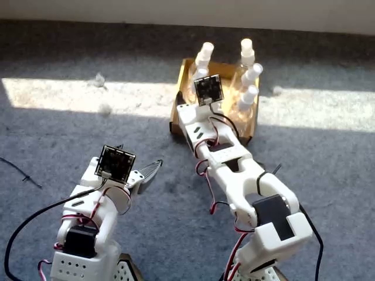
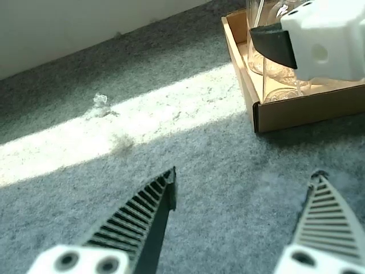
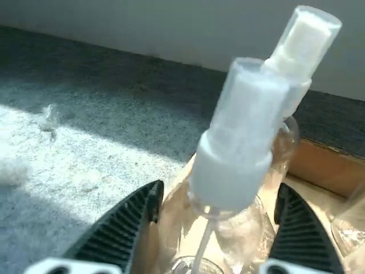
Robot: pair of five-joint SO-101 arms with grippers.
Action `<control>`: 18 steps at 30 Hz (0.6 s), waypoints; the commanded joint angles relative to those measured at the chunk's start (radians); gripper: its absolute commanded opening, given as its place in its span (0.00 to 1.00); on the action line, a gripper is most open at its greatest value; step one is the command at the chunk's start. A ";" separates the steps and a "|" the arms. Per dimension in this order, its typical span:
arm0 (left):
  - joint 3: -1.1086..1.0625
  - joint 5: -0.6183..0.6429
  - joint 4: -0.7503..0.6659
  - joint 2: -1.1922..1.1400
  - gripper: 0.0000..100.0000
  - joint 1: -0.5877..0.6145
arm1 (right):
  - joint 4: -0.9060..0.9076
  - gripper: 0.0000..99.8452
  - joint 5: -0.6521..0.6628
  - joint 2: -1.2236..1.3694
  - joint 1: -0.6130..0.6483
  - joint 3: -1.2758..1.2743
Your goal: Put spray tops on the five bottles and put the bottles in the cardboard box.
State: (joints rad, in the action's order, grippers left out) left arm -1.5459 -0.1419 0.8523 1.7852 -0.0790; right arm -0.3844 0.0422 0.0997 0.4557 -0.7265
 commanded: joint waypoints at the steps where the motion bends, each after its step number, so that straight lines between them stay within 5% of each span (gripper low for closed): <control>1: 0.005 -0.009 -0.003 0.010 0.33 -0.008 | -0.005 0.27 0.034 -0.012 0.030 -0.005; 18: 0.004 -0.040 -0.003 0.010 0.33 -0.010 | -0.007 0.28 0.035 -0.053 -0.004 -0.008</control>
State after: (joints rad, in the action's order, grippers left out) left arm -1.5459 -0.1695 0.8523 1.7852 -0.0790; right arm -0.3844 0.0729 0.1013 0.4710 -0.7403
